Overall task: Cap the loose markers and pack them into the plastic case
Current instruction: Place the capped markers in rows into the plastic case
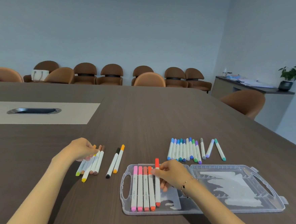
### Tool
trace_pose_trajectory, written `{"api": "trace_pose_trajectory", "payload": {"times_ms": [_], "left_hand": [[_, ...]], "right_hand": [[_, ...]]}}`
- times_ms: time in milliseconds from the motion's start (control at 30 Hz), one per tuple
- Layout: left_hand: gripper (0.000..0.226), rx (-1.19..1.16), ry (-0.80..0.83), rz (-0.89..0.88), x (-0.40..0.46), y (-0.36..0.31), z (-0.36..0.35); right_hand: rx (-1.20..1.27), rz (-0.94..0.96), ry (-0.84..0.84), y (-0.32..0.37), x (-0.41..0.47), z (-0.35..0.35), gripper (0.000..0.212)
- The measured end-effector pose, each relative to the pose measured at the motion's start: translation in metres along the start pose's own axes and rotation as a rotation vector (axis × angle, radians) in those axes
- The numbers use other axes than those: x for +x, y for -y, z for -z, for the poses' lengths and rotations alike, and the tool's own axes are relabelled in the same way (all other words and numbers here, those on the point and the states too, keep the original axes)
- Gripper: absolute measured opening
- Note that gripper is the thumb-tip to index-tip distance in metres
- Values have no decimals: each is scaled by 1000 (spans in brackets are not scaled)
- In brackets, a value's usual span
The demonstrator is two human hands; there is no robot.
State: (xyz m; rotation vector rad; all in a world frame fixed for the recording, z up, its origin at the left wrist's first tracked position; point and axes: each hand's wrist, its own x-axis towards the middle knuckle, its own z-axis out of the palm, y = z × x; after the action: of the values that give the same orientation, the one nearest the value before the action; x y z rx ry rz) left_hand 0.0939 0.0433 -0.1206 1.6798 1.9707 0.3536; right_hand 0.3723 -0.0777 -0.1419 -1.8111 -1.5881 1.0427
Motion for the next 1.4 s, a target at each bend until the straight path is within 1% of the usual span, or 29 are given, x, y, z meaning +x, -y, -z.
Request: {"api": "trace_pose_trajectory", "payload": {"times_ms": [67, 133, 200, 333, 433, 600, 767, 833, 967, 1067, 1100, 1200, 1233, 1400], "left_hand": [[17, 34, -12, 19, 3, 2, -5], [15, 58, -18, 27, 5, 3, -8], [13, 79, -28, 30, 6, 3, -9], [17, 126, -57, 54, 8, 6, -5], [18, 151, -74, 52, 8, 11, -5], [21, 168, -84, 52, 7, 15, -6], [23, 189, -48, 57, 11, 15, -11], [27, 198, -81, 41, 11, 12, -17], [33, 117, -185, -18, 11, 7, -24], [21, 69, -267, -10, 15, 16, -13], [21, 81, -248, 22, 16, 20, -10], [17, 85, -93, 154, 15, 25, -7], [17, 75, -61, 171, 15, 24, -9], [19, 39, -42, 158, 13, 18, -14]], "right_hand": [[21, -7, 3, -3, -3, -3, 32], [-38, -8, -12, -5, -5, -4, 40], [-84, 7, -1, -5, -7, -4, 43], [-20, 54, -30, -6, -14, -5, 27], [12, 95, -66, -11, -15, -9, 22], [-39, 103, -78, -15, -13, -10, 25], [-1, 111, -60, -20, -8, -10, 26], [-4, 110, -57, -19, -6, -9, 25], [6, 113, -43, -14, -3, -7, 24], [15, 115, -55, -11, 0, -8, 24], [9, 115, -64, -10, 2, -8, 25], [-6, 116, -82, -8, 5, -8, 25], [-2, 115, -84, -8, 5, -9, 24], [8, 125, -104, -11, 3, -11, 24]]}}
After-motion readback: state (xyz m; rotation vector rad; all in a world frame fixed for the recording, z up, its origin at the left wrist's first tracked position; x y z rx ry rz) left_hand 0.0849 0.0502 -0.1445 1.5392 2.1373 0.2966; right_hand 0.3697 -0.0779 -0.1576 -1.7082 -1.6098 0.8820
